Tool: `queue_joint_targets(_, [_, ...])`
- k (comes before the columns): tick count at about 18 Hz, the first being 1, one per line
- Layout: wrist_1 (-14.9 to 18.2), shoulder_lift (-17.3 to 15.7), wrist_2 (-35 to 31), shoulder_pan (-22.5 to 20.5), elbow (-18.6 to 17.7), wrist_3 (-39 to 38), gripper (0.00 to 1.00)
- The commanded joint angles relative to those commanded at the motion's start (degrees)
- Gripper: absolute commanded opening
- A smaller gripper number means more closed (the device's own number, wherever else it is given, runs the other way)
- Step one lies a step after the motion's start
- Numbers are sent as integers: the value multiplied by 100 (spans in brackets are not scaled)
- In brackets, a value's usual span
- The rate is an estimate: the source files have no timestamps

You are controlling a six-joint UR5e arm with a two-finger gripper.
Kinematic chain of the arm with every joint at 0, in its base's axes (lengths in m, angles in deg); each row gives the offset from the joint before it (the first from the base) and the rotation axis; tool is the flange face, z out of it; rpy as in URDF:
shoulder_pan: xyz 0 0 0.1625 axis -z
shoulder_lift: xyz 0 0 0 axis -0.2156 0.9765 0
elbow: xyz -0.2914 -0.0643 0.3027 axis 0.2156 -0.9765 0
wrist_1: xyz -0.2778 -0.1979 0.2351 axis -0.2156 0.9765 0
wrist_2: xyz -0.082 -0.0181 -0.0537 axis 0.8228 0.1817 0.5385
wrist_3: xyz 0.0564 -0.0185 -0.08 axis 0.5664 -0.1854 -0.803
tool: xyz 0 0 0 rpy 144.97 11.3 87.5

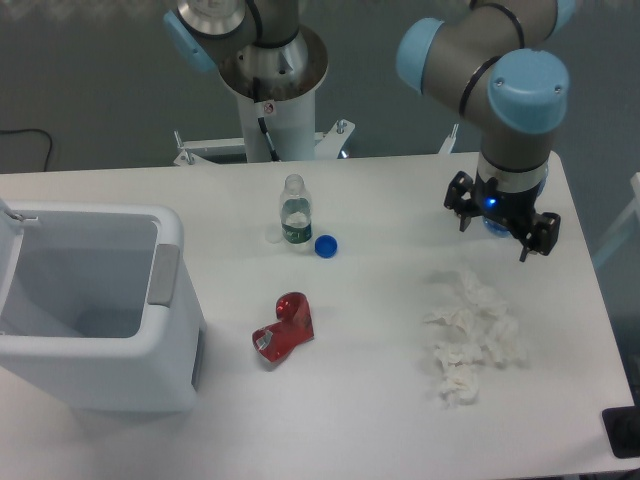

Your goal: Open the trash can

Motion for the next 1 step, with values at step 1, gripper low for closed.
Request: queue_joint_targets(1, [9,-9,0,9,0,-9,100])
